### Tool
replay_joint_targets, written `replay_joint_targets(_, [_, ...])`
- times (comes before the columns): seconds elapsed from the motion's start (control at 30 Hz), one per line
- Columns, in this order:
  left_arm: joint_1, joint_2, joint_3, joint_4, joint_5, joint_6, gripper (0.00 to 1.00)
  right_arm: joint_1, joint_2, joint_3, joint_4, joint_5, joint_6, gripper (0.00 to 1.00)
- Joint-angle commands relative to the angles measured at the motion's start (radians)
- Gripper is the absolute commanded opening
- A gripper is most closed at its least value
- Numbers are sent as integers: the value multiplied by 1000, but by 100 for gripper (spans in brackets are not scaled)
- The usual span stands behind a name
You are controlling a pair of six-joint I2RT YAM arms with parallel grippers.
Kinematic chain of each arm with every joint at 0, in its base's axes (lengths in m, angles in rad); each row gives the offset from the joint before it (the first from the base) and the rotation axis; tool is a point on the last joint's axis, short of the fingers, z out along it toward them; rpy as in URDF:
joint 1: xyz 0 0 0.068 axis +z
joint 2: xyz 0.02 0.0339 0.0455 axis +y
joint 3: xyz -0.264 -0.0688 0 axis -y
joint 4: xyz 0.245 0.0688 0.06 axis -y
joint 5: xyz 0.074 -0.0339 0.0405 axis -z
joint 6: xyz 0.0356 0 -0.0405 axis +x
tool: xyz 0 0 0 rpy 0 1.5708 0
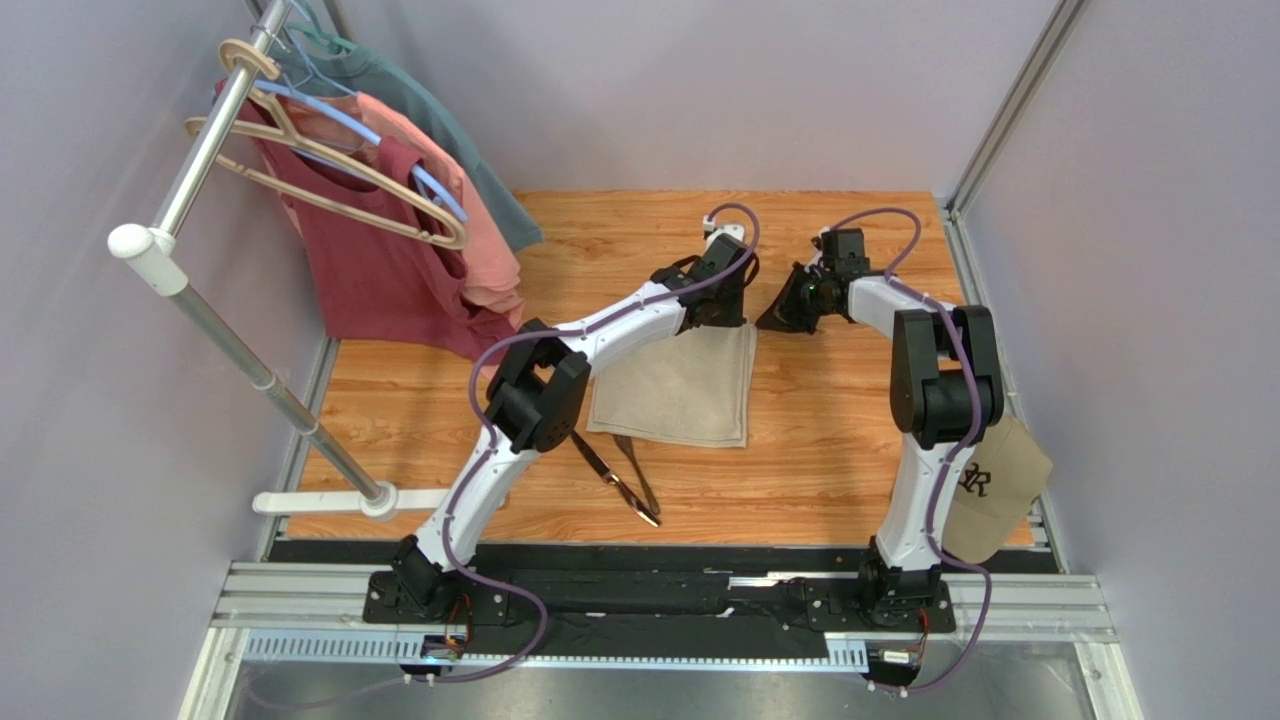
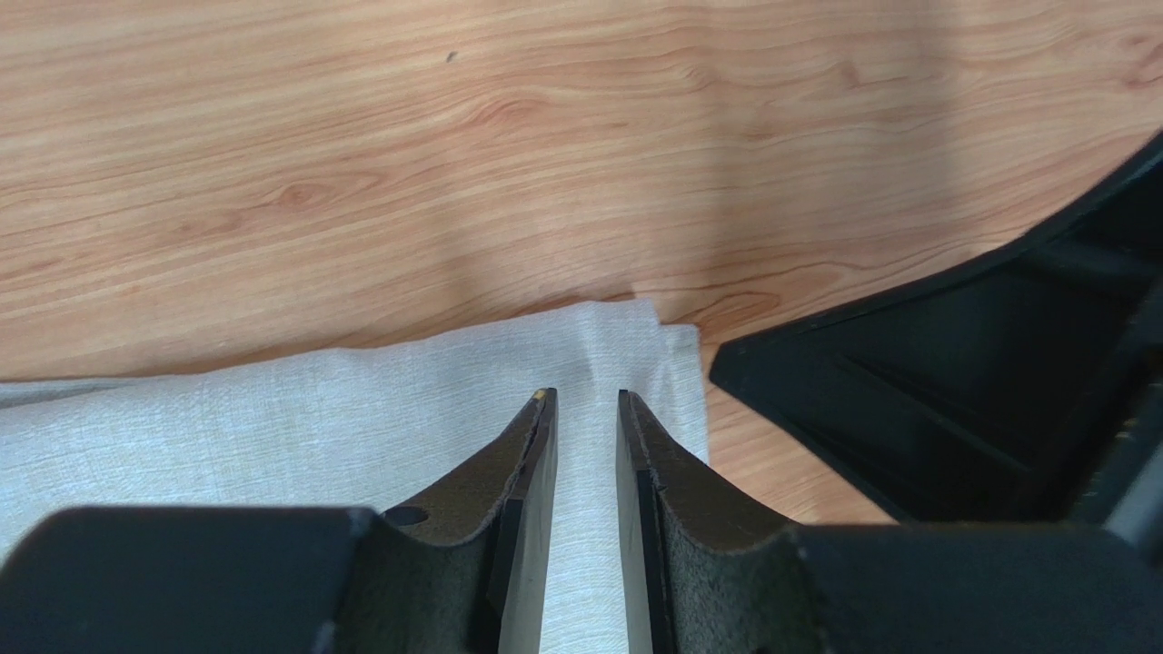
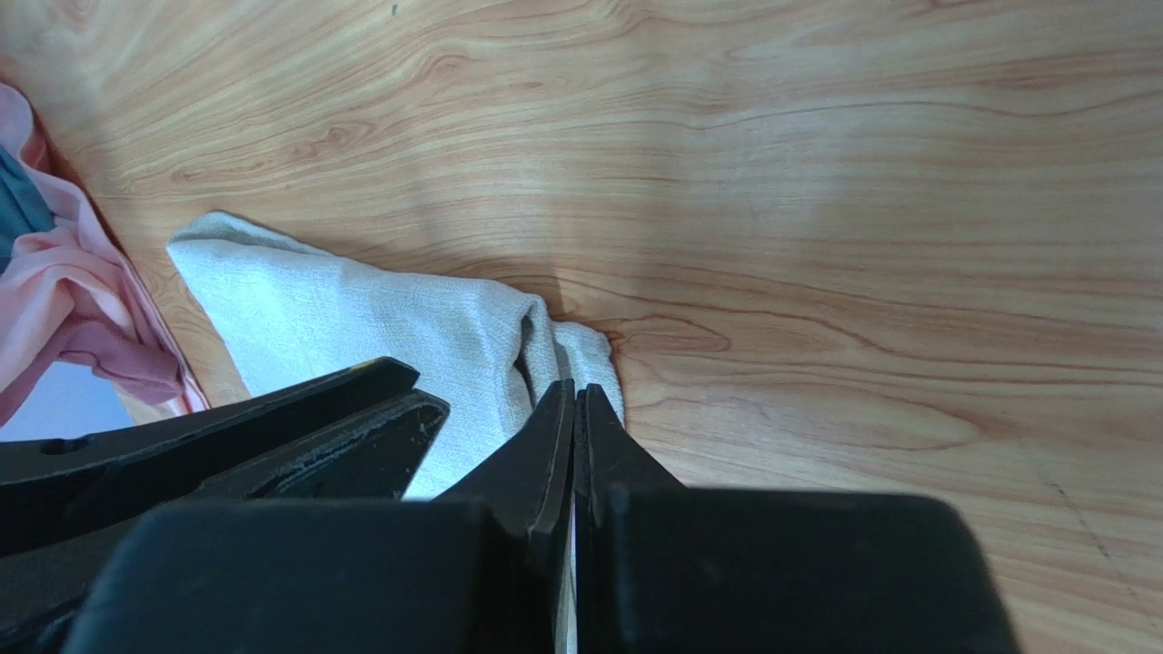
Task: Fold the napkin into a case and place the utensils inside
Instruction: Smooth out the lower triangle-folded napkin at the center of the board.
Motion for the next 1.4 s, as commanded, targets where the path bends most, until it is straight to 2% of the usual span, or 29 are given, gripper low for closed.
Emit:
replay_joint_targets(0.0, [-10,-23,-32,115,9,-47,31,-1,-9,3,56,-33,15,0])
replay_joint_targets(0.17, [-10,-14,-41,138,23,-54,35,-2,16,12,51,-34,18,0])
replay_joint_targets(0.4, [-10,17,-27,121,35,-84,35,-7,60,17,59,-43,24,0])
replay_joint_targets(0.53, [-11,20,-33,129,67,-80,42,-9,65,7,53,-29,22,0])
replay_joint_targets(0.7, [-11,28,-29,123,79,-77,43,-9,56,3,51,-32,22,0])
replay_joint_targets(0.8, [-11,49,8,62,67,-108,39,-10,51,1,51,-35,21,0])
replay_joint_targets(0.93, [-4,132,135,-37,95,-148,33,-10,47,1,48,-40,24,0])
replay_joint_targets(1.1, [-4,131,142,-28,105,-150,28,-9,54,4,44,-40,21,0])
replay_joint_targets(1.2, [-2,112,128,-18,101,-134,20,-12,63,7,35,-26,21,0])
replay_joint_targets(1.23, [-2,105,125,-20,101,-131,11,-12,66,7,33,-26,19,0])
replay_joint_targets(1.3, [-2,94,114,-17,102,-114,0,-10,63,7,24,-11,16,0])
replay_joint_targets(1.37, [-2,71,93,-5,108,-110,0,-13,62,9,22,-4,15,0])
